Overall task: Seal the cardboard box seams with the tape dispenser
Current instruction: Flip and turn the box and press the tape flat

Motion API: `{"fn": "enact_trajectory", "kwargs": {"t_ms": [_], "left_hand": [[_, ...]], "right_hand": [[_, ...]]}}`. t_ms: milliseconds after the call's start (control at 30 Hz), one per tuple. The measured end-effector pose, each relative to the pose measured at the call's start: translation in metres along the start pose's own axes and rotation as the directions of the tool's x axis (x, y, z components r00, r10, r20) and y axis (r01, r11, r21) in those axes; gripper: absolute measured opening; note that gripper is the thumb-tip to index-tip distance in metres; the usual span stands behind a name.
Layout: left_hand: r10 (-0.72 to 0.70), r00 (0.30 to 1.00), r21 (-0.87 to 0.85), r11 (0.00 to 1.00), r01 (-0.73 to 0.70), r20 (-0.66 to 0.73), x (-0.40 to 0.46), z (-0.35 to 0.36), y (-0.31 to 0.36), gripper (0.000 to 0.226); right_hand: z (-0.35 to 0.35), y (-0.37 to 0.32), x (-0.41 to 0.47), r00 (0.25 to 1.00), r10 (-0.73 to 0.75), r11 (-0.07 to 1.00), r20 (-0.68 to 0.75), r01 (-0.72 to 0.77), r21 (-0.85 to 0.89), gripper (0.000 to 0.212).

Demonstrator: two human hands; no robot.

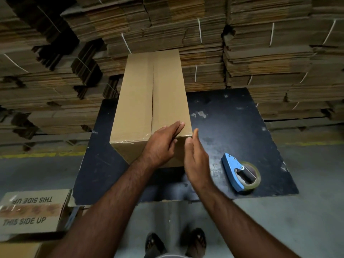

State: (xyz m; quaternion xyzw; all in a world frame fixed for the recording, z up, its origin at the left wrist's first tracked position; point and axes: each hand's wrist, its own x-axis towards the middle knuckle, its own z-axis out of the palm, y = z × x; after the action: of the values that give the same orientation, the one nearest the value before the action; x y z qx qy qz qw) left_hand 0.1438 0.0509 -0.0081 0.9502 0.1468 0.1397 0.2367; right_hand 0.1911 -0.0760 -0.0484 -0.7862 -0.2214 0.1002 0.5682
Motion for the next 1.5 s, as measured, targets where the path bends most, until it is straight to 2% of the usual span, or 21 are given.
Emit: {"fn": "enact_trajectory", "kwargs": {"t_ms": [100, 267, 333, 400, 467, 500, 567, 633, 667, 733, 867, 933, 1167, 1333, 1500], "left_hand": [[0.020, 1.000, -0.006, 1.000, -0.020, 0.004, 0.001, 0.003, -0.003, 0.061], [-0.005, 1.000, 0.014, 1.000, 0.005, 0.010, 0.000, 0.003, -0.003, 0.062], [0.001, 0.999, -0.052, 0.999, 0.001, 0.040, -0.004, 0.000, -0.002, 0.063], [-0.005, 1.000, -0.179, 0.984, 0.007, 0.014, -0.009, -0.004, -0.006, 0.063], [-0.044, 0.992, -0.204, 0.979, 0.020, -0.117, -0.014, -0.010, -0.013, 0.057], [-0.080, 0.975, -0.155, 0.987, 0.048, -0.206, -0.017, -0.015, -0.020, 0.054], [-0.203, 0.908, -0.036, 0.978, 0.205, -0.366, -0.025, -0.028, -0.039, 0.051], [-0.396, 0.810, -0.036, 0.905, 0.423, -0.432, -0.035, -0.040, -0.059, 0.055], [-0.488, 0.775, -0.084, 0.862, 0.499, -0.402, -0.040, -0.044, -0.069, 0.060], [-0.595, 0.760, -0.202, 0.804, 0.560, -0.261, -0.047, -0.048, -0.082, 0.071], [-0.577, 0.808, -0.153, 0.815, 0.559, -0.120, -0.053, -0.050, -0.075, 0.104], [-0.530, 0.842, -0.115, 0.847, 0.519, -0.100, -0.056, -0.045, -0.066, 0.111], [-0.424, 0.903, -0.139, 0.900, 0.413, -0.065, -0.079, -0.020, -0.040, 0.108], [-0.388, 0.921, -0.195, 0.907, 0.372, -0.048, -0.095, -0.023, -0.030, 0.087], [-0.366, 0.930, -0.230, 0.908, 0.350, -0.031, -0.108, -0.035, -0.032, 0.080]], "right_hand": [[0.010, -0.017, 0.016, 0.992, 0.123, 0.992, 0.016, -0.123, 0.000, 0.055], [0.006, -0.017, 0.064, 0.947, 0.261, 0.965, 0.186, -0.261, -0.025, 0.058], [0.002, -0.022, 0.063, 0.965, 0.191, 0.981, 0.179, -0.180, -0.078, 0.060], [0.001, -0.028, 0.053, 0.993, -0.013, 0.987, 0.118, 0.031, -0.155, 0.060], [0.002, -0.030, 0.046, 0.975, -0.188, 0.952, 0.118, 0.210, -0.221, 0.062], [0.004, -0.029, 0.045, 0.963, -0.235, 0.928, 0.129, 0.262, -0.266, 0.063], [0.009, -0.027, 0.047, 0.954, -0.258, 0.889, 0.151, 0.296, -0.349, 0.066], [0.012, -0.024, 0.049, 0.962, -0.214, 0.883, 0.171, 0.265, -0.388, 0.067], [0.013, -0.022, 0.048, 0.965, -0.189, 0.886, 0.183, 0.248, -0.392, 0.066], [0.016, -0.018, 0.046, 0.968, -0.168, 0.891, 0.188, 0.231, -0.390, 0.062], [0.009, -0.016, 0.043, 0.982, -0.132, 0.909, 0.132, 0.173, -0.380, 0.060], [-0.005, -0.012, 0.043, 0.990, -0.090, 0.919, 0.111, 0.125, -0.373, 0.060], [-0.050, 0.003, 0.011, 0.996, -0.051, 0.913, 0.073, 0.076, -0.402, 0.060], [-0.061, -0.003, -0.007, 0.997, -0.014, 0.895, 0.075, 0.046, -0.443, 0.060], [-0.068, -0.014, -0.021, 0.994, 0.027, 0.887, 0.105, 0.025, -0.462, 0.062]]}}
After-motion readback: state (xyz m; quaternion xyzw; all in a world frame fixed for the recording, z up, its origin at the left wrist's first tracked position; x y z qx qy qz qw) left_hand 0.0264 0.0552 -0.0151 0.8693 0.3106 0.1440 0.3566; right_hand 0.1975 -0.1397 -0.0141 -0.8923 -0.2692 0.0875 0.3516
